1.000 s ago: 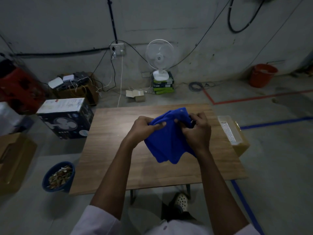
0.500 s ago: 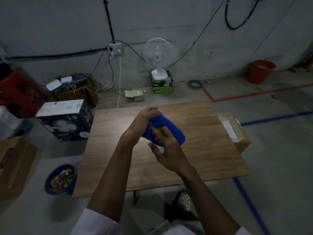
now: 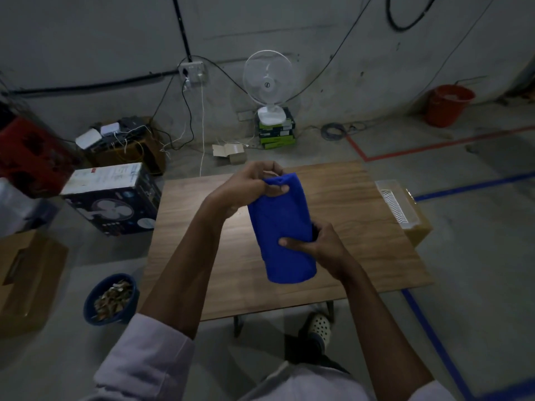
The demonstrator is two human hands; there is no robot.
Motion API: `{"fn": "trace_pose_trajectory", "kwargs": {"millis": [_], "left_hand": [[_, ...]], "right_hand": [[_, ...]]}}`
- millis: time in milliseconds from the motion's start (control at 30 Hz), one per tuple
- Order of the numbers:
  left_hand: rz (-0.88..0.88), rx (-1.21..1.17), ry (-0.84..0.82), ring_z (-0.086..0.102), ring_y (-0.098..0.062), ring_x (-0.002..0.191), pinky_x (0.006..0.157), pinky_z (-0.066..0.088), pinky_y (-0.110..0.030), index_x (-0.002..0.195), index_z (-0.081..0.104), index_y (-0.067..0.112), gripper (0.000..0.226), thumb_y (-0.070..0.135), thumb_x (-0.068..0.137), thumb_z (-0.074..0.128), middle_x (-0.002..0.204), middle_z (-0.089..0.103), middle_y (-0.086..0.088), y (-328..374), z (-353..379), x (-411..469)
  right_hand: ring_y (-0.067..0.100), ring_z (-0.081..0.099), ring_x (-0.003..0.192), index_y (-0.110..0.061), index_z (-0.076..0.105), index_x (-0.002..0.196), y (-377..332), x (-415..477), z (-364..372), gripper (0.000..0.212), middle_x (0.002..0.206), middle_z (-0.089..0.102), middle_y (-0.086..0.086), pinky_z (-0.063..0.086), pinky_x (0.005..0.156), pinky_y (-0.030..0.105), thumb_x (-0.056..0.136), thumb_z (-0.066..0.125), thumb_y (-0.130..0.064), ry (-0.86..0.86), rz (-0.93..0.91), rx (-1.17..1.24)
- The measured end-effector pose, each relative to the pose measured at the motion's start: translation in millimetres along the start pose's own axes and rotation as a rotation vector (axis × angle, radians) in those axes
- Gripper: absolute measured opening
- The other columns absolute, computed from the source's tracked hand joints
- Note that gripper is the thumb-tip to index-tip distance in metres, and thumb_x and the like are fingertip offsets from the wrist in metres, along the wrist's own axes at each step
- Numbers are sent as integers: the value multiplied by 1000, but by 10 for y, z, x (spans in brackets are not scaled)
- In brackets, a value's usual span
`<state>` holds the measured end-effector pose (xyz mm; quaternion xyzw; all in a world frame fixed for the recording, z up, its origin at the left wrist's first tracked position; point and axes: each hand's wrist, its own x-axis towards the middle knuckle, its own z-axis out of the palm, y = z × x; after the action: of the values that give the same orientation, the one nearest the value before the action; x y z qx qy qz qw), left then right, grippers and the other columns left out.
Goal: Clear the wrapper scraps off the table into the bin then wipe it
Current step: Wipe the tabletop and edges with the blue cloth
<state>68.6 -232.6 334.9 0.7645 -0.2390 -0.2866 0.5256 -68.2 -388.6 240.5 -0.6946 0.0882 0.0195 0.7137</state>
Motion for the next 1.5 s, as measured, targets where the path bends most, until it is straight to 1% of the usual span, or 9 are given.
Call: {"fn": "trace_pose_trajectory", "kwargs": {"millis": [267,400,567,700,833,967,1133,1300,1500], "left_hand": [[63,-163,406,71,-15,87,77,57,-30,94,74,27,13,15,91,76,86,76,3,-310,123,429],[-184,91,714,69,-23,100,86,52,-34,103,73,19,23,40,92,72,101,76,-1,-640,711,579],[-479,-585,105,69,-29,89,73,57,-38,110,71,4,68,68,89,61,103,75,-10,-592,1415,741],[-485,-802,-40,73,-21,70,62,60,-30,105,70,4,36,38,94,71,87,76,-8,-622,1685,1157],[-491,-716,98,74,-27,82,56,58,-33,114,69,-3,36,15,85,80,110,76,-16,-719,1954,1660],[-366,-756,39,74,-33,100,72,62,-42,122,67,3,36,13,89,76,115,75,-16,-599,2368,2225],[-361,-780,-26,69,-38,114,96,56,-56,131,63,4,46,18,89,76,124,72,-17,-352,3047,3067],[-433,-815,45,67,-33,118,95,57,-50,131,64,7,50,25,86,79,130,69,-14,-202,3474,3933],[-477,-745,185,63,-30,123,107,50,-48,119,70,11,37,28,86,74,129,69,-12,-492,3844,4995]], "right_hand": [[21,73,105,-15,67,123,-16,-163,-402,47,114,75,3,61,88,39,80,85,-13,161,-25,65],[18,69,88,-14,71,110,33,-100,-675,33,97,72,-1,58,76,39,80,83,-20,531,-182,-535],[25,60,98,-17,63,126,51,-39,-725,45,113,58,4,55,74,39,82,72,-14,555,-84,-1223],[26,53,121,-26,60,134,244,-46,-775,55,130,58,-1,48,93,42,80,70,-25,356,-84,-1329],[10,44,134,-38,56,141,467,-87,-1208,59,146,51,-15,39,111,42,84,71,-50,289,-27,-955],[11,44,131,-30,48,147,547,113,-2053,77,146,46,-6,44,101,33,81,80,-52,776,59,-442],[25,68,117,-32,49,146,671,458,-3210,81,142,62,1,61,78,46,75,88,-30,513,250,593],[27,71,112,-10,60,134,911,787,-4017,61,125,72,9,60,77,34,78,82,0,630,255,643],[22,74,101,-19,69,118,1379,1246,-4740,37,116,75,6,61,87,42,84,81,-11,768,433,500]]}}
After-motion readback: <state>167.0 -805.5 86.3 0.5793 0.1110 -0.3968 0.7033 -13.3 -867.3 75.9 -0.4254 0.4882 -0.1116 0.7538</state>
